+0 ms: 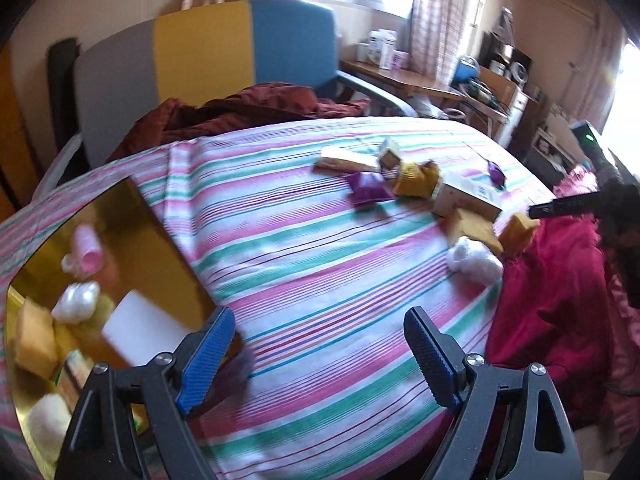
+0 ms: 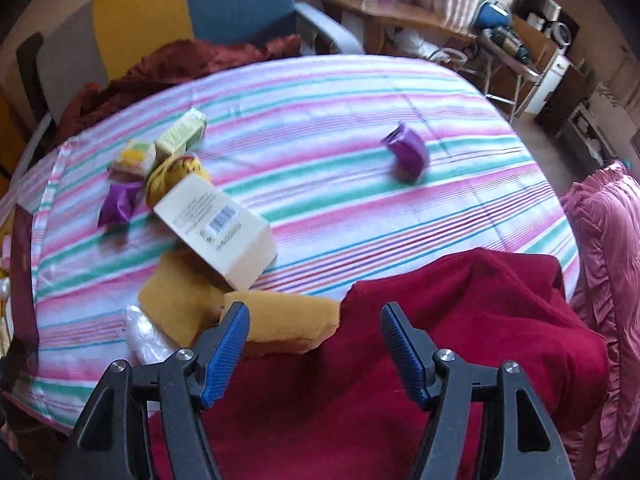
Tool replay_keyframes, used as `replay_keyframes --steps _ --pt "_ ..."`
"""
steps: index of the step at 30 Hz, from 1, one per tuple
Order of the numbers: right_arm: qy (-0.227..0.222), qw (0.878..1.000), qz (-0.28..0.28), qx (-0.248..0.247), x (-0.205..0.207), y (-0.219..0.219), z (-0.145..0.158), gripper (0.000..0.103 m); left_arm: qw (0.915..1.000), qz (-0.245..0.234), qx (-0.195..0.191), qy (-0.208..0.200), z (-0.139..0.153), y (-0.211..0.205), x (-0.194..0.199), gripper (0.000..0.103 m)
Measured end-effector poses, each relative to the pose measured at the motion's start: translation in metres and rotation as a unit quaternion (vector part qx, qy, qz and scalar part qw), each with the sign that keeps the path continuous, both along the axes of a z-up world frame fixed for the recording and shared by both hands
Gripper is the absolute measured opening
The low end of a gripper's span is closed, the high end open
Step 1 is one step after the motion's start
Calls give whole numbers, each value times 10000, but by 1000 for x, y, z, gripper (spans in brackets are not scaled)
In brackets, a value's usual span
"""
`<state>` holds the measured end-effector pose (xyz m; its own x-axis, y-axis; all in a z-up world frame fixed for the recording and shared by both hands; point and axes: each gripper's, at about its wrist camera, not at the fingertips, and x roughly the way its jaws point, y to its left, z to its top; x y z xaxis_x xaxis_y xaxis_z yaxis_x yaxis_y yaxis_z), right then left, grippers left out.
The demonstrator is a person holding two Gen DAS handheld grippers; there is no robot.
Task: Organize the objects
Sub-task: 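Grasp a tan sponge with the right tool while the left grasps a plastic-wrapped bundle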
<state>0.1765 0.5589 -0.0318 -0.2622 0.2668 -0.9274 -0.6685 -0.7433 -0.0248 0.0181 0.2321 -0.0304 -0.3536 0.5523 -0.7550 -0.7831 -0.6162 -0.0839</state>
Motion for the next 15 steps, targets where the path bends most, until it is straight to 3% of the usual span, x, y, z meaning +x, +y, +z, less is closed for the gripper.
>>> replay_keyframes --steps 9,15 --pt "-208 9978 591 -219 -31 -8 -22 74 9955 -935 -56 112 1 64 27 95" --pt "-40 9962 806 -329 -33 -9 -27 66 9889 -1478 -93 67 -10 108 43 95"
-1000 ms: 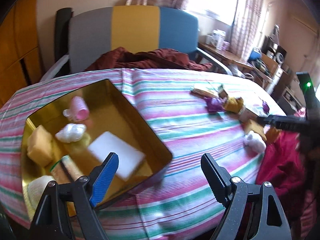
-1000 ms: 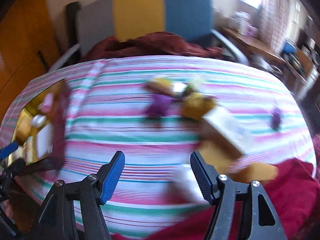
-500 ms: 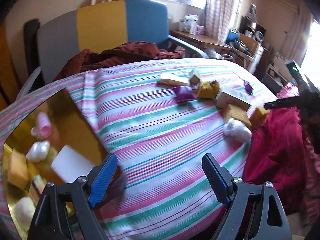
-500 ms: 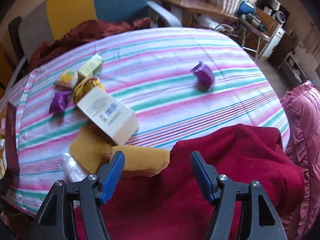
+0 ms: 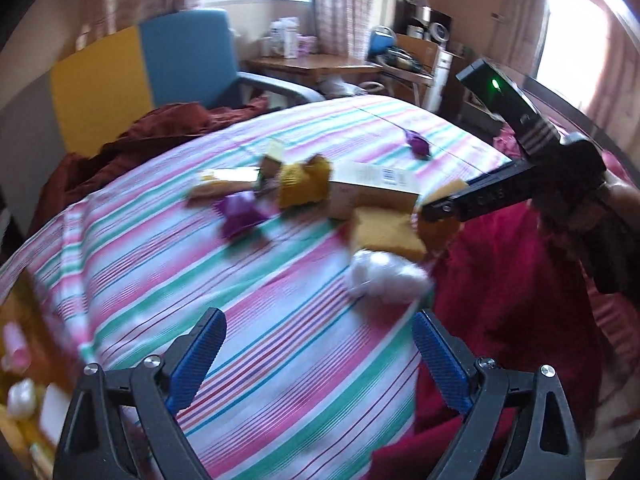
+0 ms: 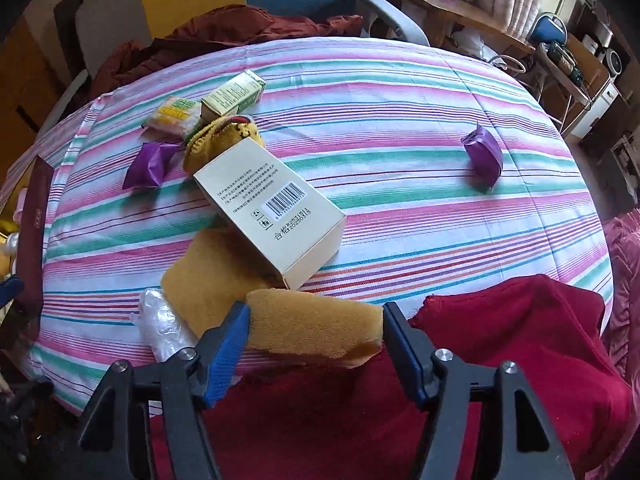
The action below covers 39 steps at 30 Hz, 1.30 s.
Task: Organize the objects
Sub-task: 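Grasp a tan sponge with the right tool while the left grasps a plastic-wrapped bundle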
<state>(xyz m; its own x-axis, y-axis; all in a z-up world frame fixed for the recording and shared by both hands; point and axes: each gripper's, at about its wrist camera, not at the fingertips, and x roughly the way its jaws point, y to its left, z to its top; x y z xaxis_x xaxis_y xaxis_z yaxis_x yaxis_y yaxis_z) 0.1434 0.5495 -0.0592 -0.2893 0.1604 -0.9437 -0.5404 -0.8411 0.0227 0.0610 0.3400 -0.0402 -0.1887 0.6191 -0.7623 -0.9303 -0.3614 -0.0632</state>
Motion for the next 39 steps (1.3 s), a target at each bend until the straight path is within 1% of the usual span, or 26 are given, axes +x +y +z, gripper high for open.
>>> replay_keyframes --steps 2,7,10,15,16,17,18,19,21,23,26,32,36,39 --pt "76 10000 -24 -37 2 1 1 63 9999 -112 -39 -37 -5 13 3 95" --pt "213 9997 -55 -74 4 2 3 61 9989 -374 -146 -258 -21 48 7 95" --pt "328 9992 -123 -173 5 6 3 61 9983 -481 -273 -201 -32 66 12 95" --pt "519 9979 -241 -298 8 10 5 61 9963 -675 -463 -243 -49 90 17 95" --pt "548 9976 -270 -324 9 11 5 61 9963 -680 -486 -197 -52 93 19 93" --pt "574 9973 -292 -344 10 12 5 61 9962 -682 -512 -160 -55 95 19 77" --pt "594 9971 -316 -348 11 12 5 61 9951 -767 -585 -234 -60 97 20 65" --pt "612 9970 -342 -335 11 12 5 61 9946 -792 -606 -279 -62 97 20 65" --pt "646 9968 -365 -297 12 11 7 60 9956 -774 -475 -246 -58 90 19 64" --pt "699 9964 -414 -262 15 11 8 59 9959 -751 -441 -265 -56 82 18 64" --pt "890 9948 -432 -256 19 11 13 59 9970 -562 -377 -376 -50 64 13 64" --pt "1191 9921 -352 -174 24 5 22 59 9982 44 -223 -550 -37 23 -4 65" --pt "1219 9915 -447 -65 29 1 24 59 9976 436 -56 -533 -23 -11 -16 65" --pt "1146 9919 -541 61 35 -2 26 59 9964 701 34 -478 -13 -32 -27 65"
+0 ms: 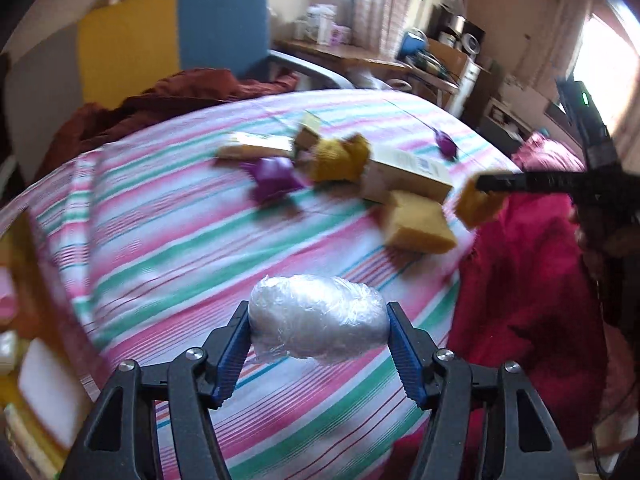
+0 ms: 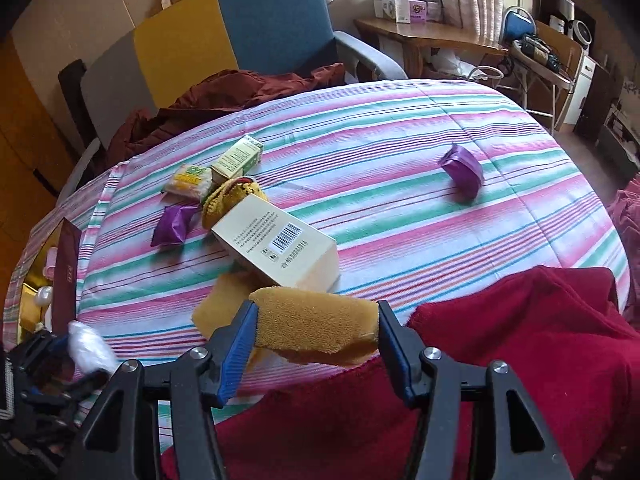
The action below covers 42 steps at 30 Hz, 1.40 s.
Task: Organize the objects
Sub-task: 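Grasp a tan sponge with the right tool while the left grasps a plastic-wrapped bundle, then carry the tan sponge and wrapped bundle into the gold tray and release both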
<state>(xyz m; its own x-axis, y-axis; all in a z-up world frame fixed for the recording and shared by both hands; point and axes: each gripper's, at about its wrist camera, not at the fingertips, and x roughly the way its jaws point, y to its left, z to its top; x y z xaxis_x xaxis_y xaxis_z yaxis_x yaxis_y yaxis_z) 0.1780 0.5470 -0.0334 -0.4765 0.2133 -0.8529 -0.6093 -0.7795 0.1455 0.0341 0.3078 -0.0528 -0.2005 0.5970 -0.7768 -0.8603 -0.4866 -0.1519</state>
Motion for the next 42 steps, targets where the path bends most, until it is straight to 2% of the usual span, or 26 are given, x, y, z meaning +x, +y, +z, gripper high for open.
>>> replay_keyframes --steps 4,8,13,18,24,30,34,36,37,39,42 --pt "-36 9999 -137 85 10 -9 7 59 9991 361 192 68 13 -31 -13 66" --pt "116 9995 69 283 0 -29 29 59 9964 755 383 37 24 -60 -27 66" --pt "454 9950 748 472 -39 -71 61 59 9896 1320 567 36 32 -103 -43 66" --pt "649 9852 1562 273 -90 -123 64 59 9782 1969 661 14 35 -154 -63 66" --pt "684 9633 2594 -116 -146 -201 51 59 9558 2837 769 12 34 -227 -86 66" --pt "539 9325 3549 -407 -188 -282 38 59 9307 3567 810 -59 27 -292 -106 67" --pt "363 9112 4067 -538 -207 -330 26 59 9224 3789 744 47 25 -315 -117 68" --pt "266 9008 4291 -604 -214 -349 20 61 9168 3925 725 106 24 -324 -123 73" --pt "209 8965 4383 -605 -217 -357 17 64 9142 3989 710 106 23 -327 -126 79" --pt "132 8938 4446 -567 -223 -372 12 66 9064 4165 676 170 22 -335 -129 86" --pt "59 8923 4462 -679 -227 -382 3 71 9023 4263 569 308 21 -340 -128 94"
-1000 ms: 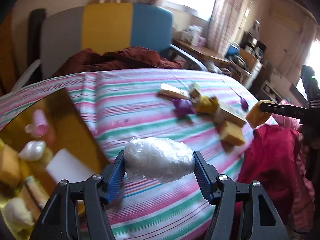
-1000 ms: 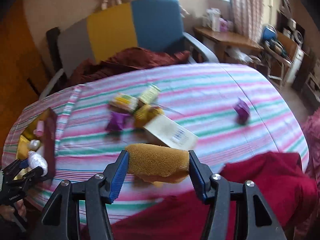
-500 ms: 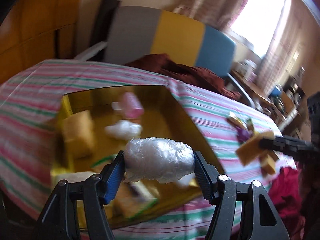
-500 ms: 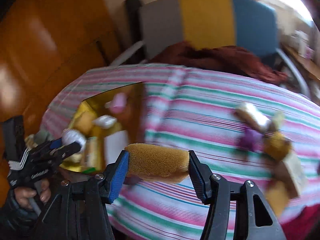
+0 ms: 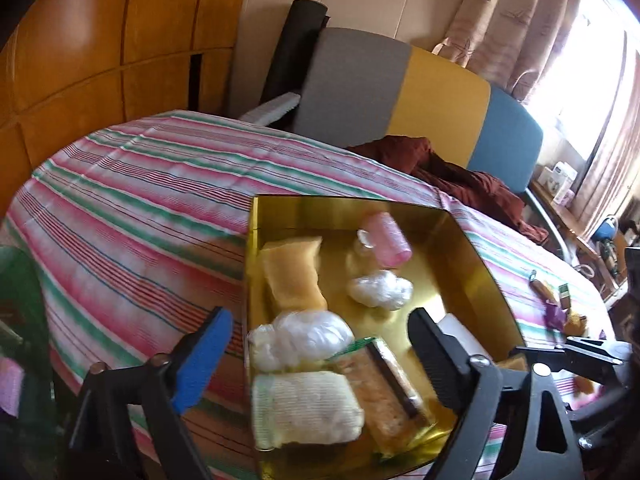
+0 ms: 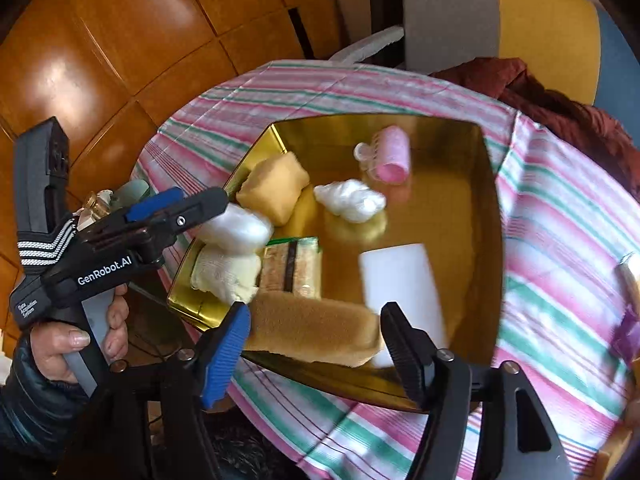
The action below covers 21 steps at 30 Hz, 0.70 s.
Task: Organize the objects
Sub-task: 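Carry the tan sponge and wrapped bundle into the gold tray and release both, then withdraw both tools from the tray toward the remaining items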
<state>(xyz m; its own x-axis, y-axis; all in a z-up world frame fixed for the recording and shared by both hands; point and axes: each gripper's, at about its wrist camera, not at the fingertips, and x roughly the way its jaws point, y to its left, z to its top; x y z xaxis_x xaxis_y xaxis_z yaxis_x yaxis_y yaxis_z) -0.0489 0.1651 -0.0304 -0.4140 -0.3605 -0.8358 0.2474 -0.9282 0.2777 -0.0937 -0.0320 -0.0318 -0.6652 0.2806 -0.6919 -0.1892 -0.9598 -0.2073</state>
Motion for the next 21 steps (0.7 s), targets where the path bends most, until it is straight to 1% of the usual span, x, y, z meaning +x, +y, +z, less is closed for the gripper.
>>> replay_keyframes --steps 2,6,11,16,21 --pt "-2 10000 -20 3 0 -2 -4 78 10000 69 -48 6 -2 -4 2 95" --pt "-17 9999 -107 11 8 2 -6 79 9999 166 -36 -25 -5 -10 11 95" --pt "148 9994 -324 -12 18 7 1 79 9998 176 20 -24 -4 -6 20 95" --pt "357 9977 -551 156 27 10 7 79 9999 44 -73 53 2 7 31 96" --pt "499 9954 -749 331 34 13 7 79 9994 -75 -289 161 8 24 41 97"
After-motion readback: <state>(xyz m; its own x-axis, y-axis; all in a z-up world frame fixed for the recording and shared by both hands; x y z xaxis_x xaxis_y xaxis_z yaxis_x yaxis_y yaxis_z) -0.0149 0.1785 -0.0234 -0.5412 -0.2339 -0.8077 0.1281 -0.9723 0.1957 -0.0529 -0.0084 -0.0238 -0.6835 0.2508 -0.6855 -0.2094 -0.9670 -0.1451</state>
